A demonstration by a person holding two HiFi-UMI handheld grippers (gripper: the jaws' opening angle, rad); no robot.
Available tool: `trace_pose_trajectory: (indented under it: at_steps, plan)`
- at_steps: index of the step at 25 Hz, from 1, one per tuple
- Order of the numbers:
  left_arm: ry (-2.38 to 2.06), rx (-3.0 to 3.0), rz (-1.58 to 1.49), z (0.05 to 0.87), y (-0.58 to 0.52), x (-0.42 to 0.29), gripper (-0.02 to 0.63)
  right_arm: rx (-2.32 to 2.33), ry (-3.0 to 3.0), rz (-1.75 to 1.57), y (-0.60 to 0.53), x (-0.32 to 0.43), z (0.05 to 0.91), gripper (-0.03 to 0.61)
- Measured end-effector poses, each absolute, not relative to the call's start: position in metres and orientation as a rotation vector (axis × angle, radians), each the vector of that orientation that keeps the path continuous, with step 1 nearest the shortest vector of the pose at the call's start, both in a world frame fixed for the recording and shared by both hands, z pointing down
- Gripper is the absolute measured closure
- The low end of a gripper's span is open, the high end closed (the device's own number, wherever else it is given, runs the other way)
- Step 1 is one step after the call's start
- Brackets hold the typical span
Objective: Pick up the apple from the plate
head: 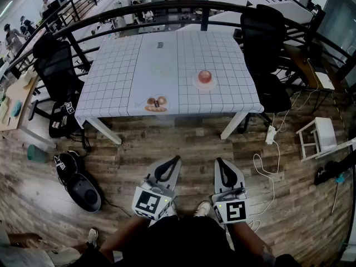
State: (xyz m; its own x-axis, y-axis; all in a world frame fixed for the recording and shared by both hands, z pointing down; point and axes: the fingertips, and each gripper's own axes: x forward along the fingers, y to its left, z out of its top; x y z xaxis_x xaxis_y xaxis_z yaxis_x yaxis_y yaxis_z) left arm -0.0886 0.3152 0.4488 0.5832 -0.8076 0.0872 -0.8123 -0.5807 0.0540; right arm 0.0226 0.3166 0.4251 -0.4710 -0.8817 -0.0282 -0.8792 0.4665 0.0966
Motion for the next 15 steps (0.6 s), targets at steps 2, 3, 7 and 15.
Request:
trace_pose_trajectory:
  at_steps: [2, 3, 7, 15]
  plan:
    - [-1.387, 2.72, 0.08, 0.446, 0.316, -0.092, 0.592, 1.62, -2.662, -0.155, 0.316, 0.02, 0.424, 0.555]
    - [-1.384, 2.72, 0.08, 0.445, 0.317, -0.094, 0.592, 1.626, -2.659, -0.155, 0.316, 0.019, 0.424, 0.555]
    - [-1.388, 2.708, 0.086, 0.444, 0.319, -0.106, 0.592, 1.637, -2.651, -0.163, 0.318, 0.012, 0.422, 0.555]
    - [-1.36, 2.732, 0.026, 0.444, 0.322, -0.129, 0.592, 1.706, -2.639, -0.202, 0.326, -0.005, 0.418, 0.554]
